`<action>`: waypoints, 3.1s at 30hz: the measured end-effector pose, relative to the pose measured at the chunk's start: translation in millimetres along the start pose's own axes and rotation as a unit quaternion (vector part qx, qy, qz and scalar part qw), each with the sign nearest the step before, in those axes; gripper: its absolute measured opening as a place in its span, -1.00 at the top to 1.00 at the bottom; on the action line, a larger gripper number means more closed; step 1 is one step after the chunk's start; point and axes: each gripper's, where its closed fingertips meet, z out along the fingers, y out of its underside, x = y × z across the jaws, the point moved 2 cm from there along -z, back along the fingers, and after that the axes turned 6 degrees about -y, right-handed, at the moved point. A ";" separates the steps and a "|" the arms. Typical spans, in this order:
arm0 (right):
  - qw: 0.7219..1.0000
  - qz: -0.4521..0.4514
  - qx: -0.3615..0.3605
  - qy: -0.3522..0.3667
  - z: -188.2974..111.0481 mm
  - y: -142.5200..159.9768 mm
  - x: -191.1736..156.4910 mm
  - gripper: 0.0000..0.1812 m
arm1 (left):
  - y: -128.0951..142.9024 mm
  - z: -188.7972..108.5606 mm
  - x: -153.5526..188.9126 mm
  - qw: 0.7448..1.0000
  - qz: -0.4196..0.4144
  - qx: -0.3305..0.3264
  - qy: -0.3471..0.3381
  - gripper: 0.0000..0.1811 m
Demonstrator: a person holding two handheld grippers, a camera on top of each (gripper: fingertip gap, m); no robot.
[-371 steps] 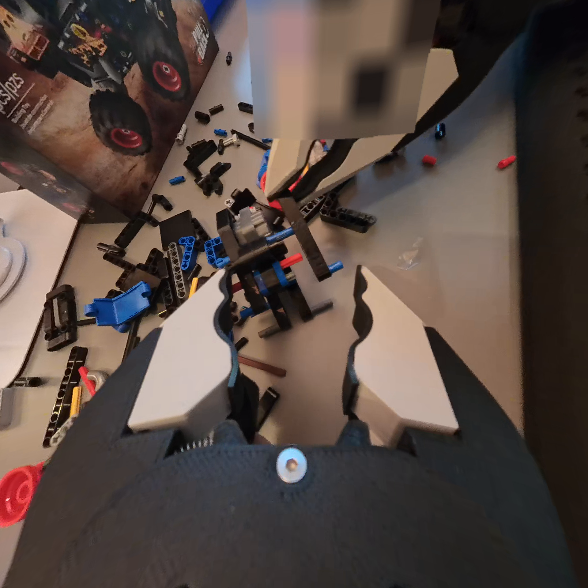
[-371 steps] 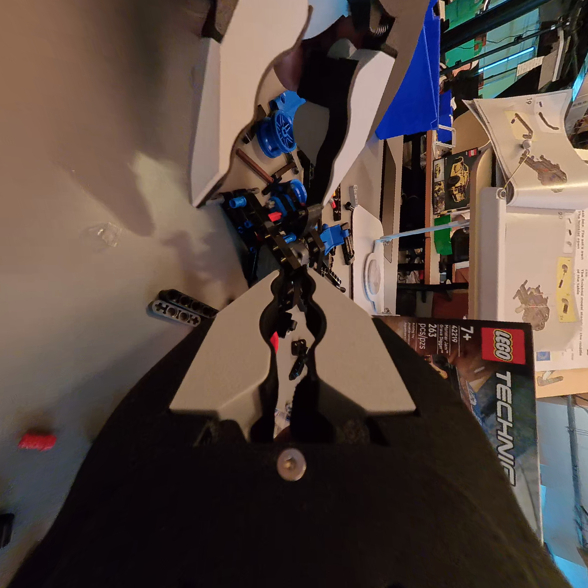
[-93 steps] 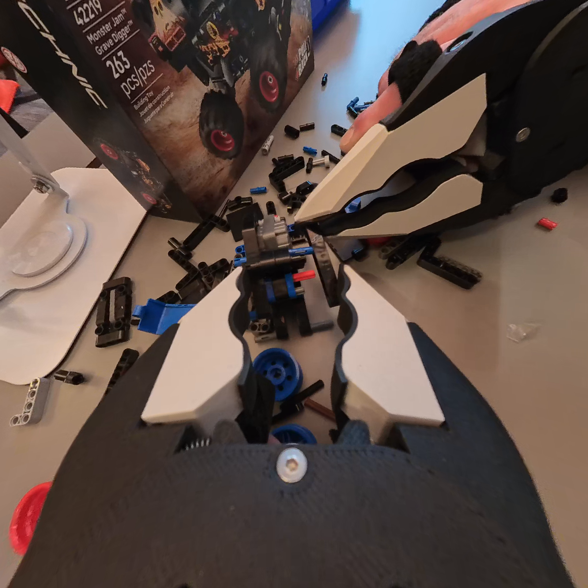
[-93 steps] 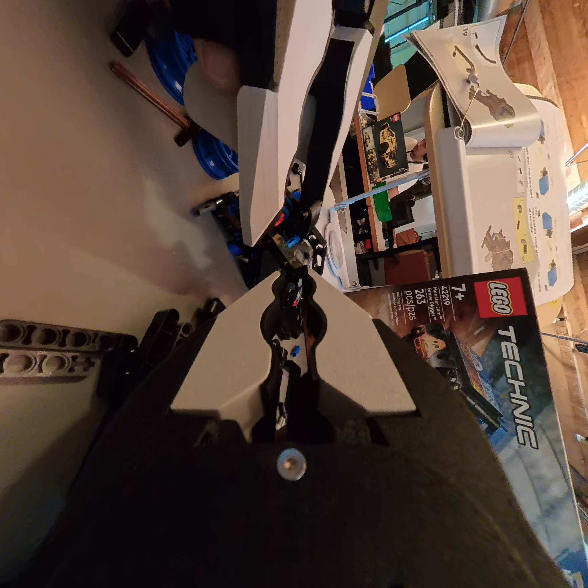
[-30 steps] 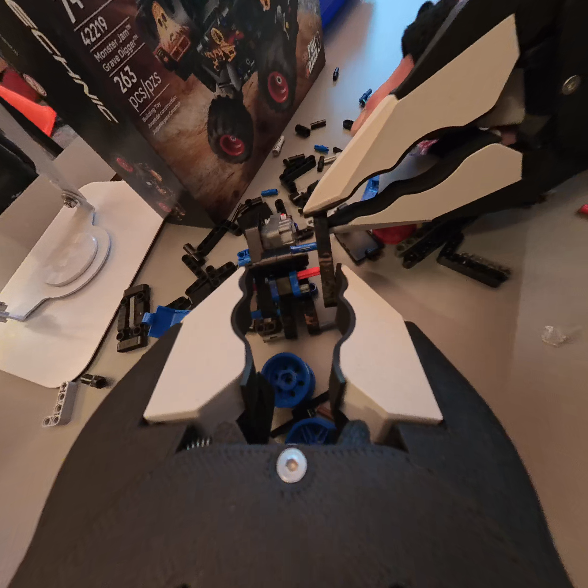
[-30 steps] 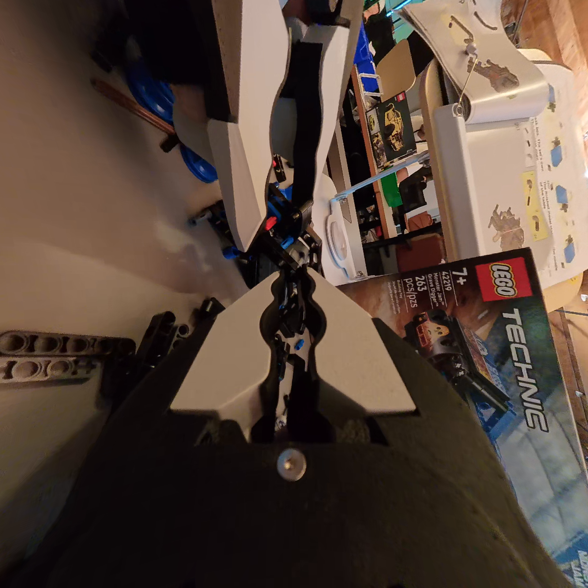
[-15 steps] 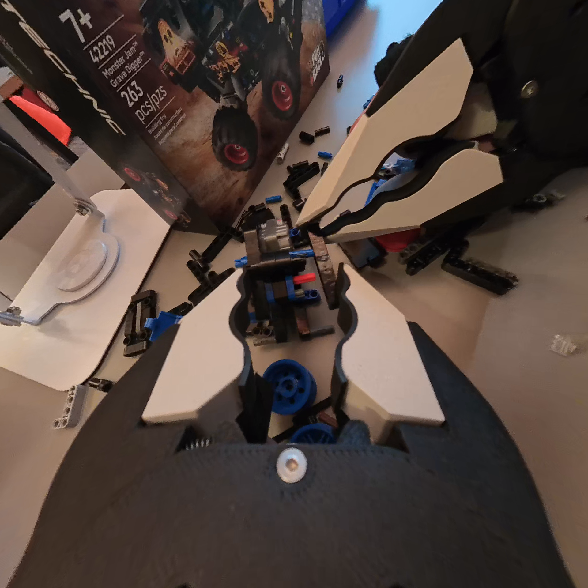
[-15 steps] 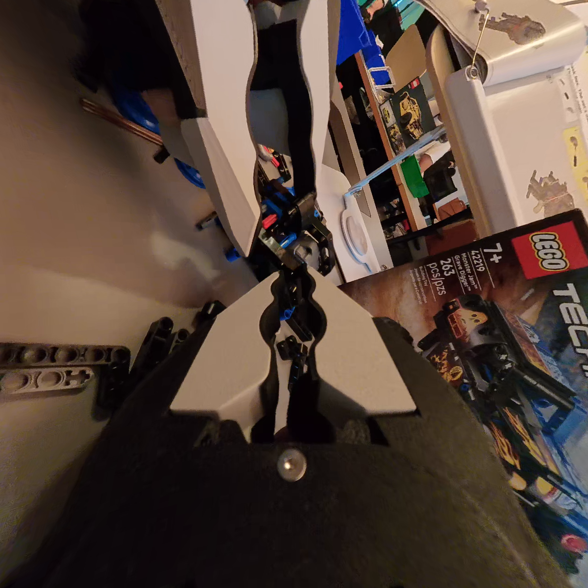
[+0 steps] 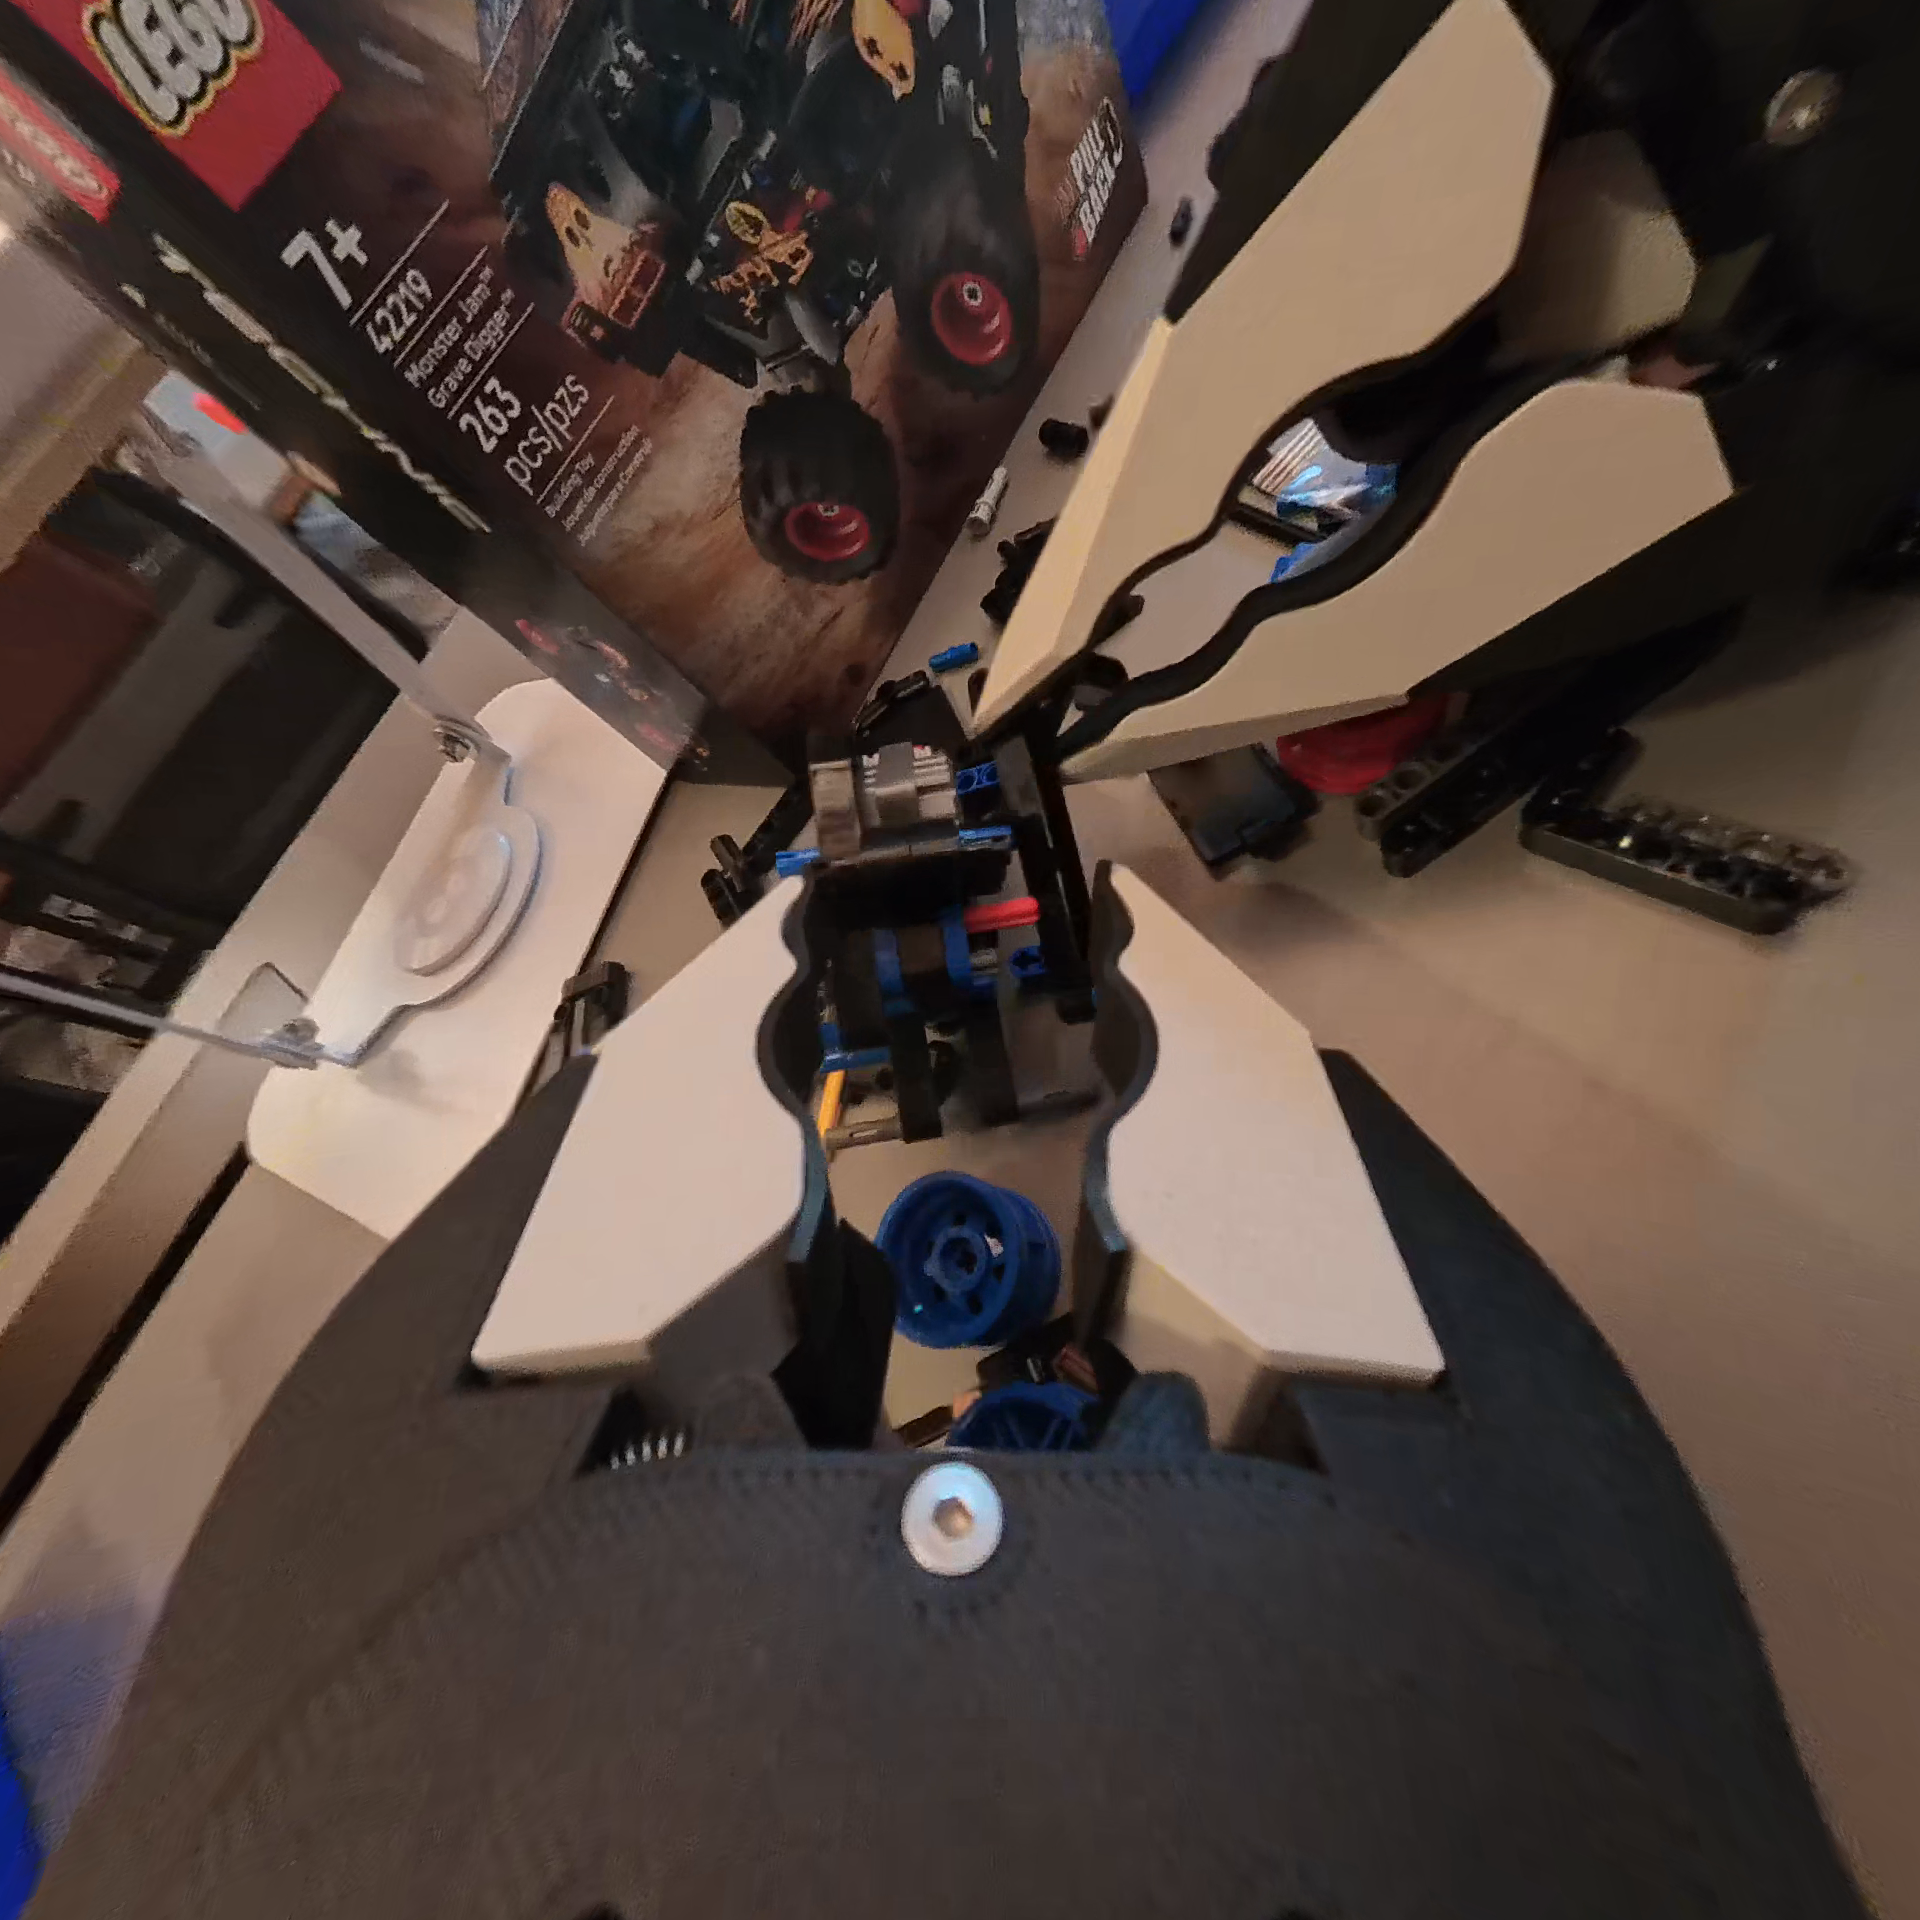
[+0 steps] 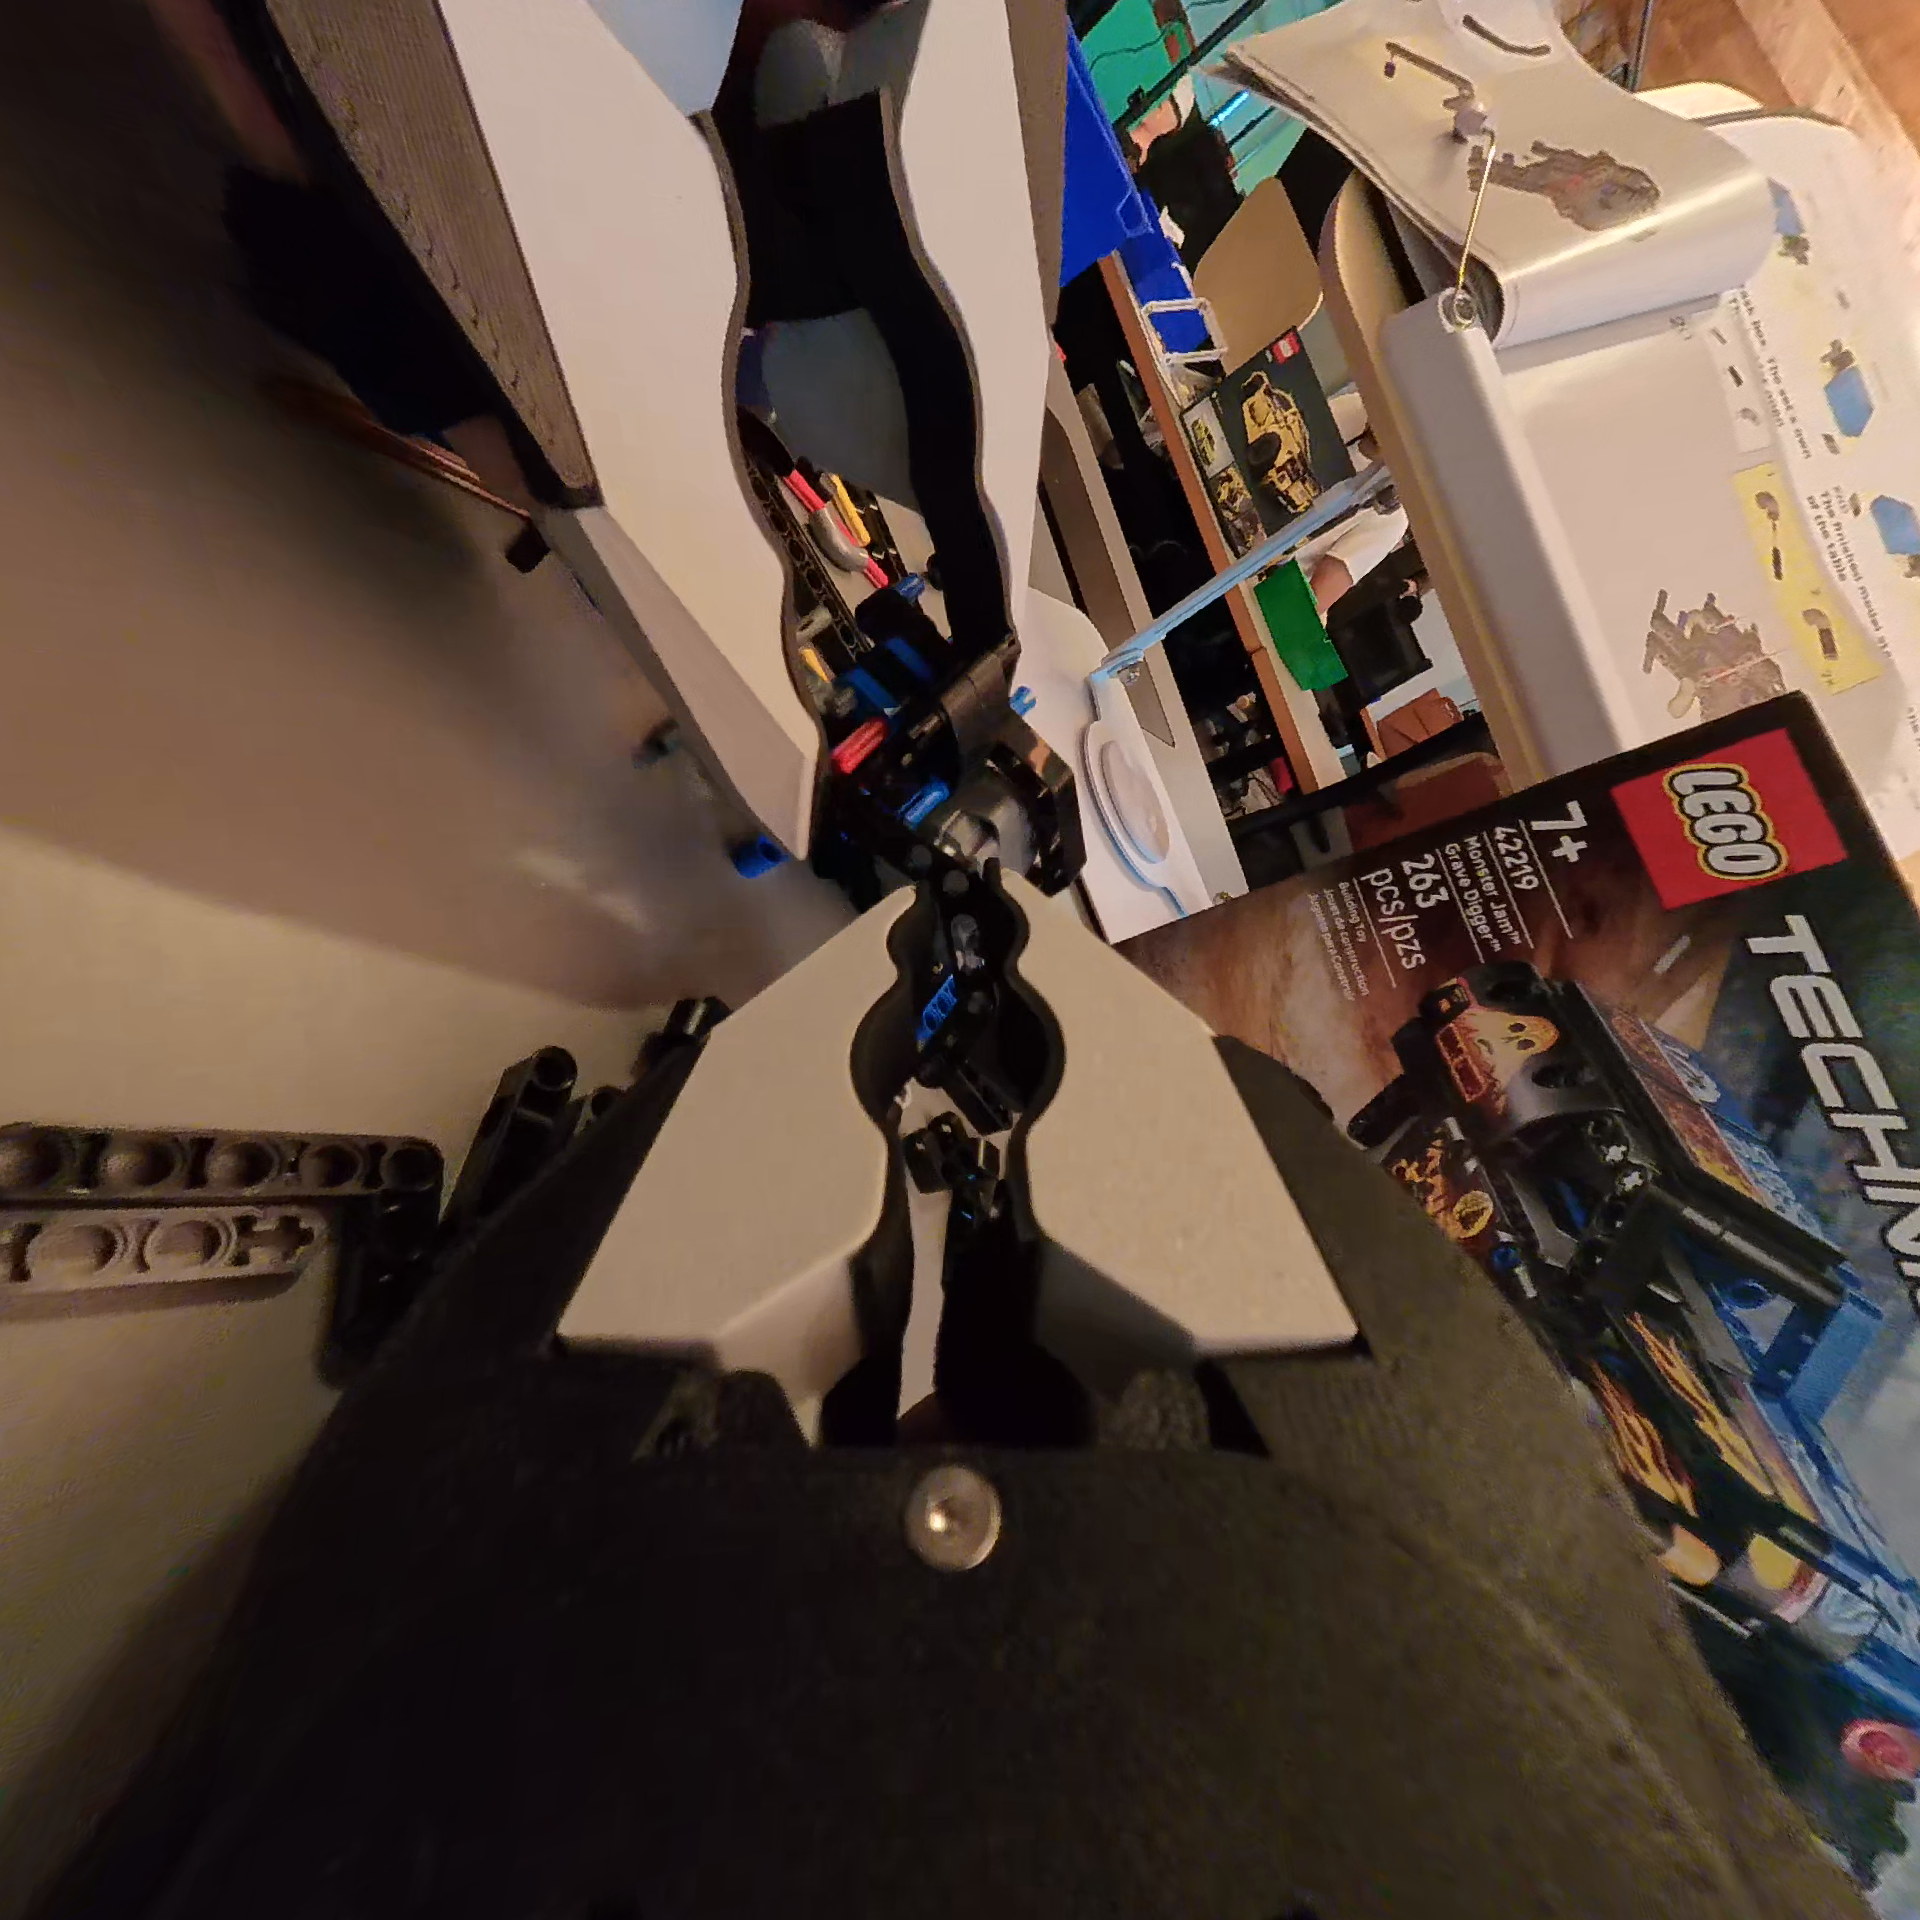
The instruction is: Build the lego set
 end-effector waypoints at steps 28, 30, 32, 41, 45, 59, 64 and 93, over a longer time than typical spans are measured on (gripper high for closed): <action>0.987 0.081 -0.025 -0.135 -47.1 1.9 11.0 0.94 | 0.4 -11.8 -9.3 0.968 -0.199 -0.044 0.149 0.30; 0.988 0.078 -0.031 -0.128 -51.4 3.0 16.6 0.94 | 13.6 -0.8 -8.3 0.982 -0.132 -0.092 0.098 0.40; 0.989 0.072 -0.034 -0.126 -53.5 1.7 17.6 0.94 | 19.8 5.4 1.3 0.985 -0.088 -0.116 0.090 0.51; 0.990 0.078 -0.027 -0.118 -75.1 -10.3 30.1 0.94 | -15.3 -40.4 13.7 0.924 -0.285 -0.057 0.249 0.70; 0.988 0.090 -0.014 -0.127 -83.3 -20.3 26.3 0.94 | -8.5 -69.1 41.2 0.897 -0.320 -0.078 0.294 0.69; 0.971 0.116 -0.014 -0.207 -72.9 -48.3 -17.5 0.94 | 43.2 -102.2 61.4 0.878 -0.363 -0.128 0.286 0.58; 0.967 0.108 -0.024 -0.228 -62.2 -54.8 -26.0 0.94 | 54.0 -111.1 51.4 0.905 -0.314 -0.145 0.250 0.41; 0.909 0.171 -0.042 -0.378 16.7 -80.4 -38.3 0.94 | 31.9 -109.9 9.8 0.990 -0.104 -0.023 0.094 0.84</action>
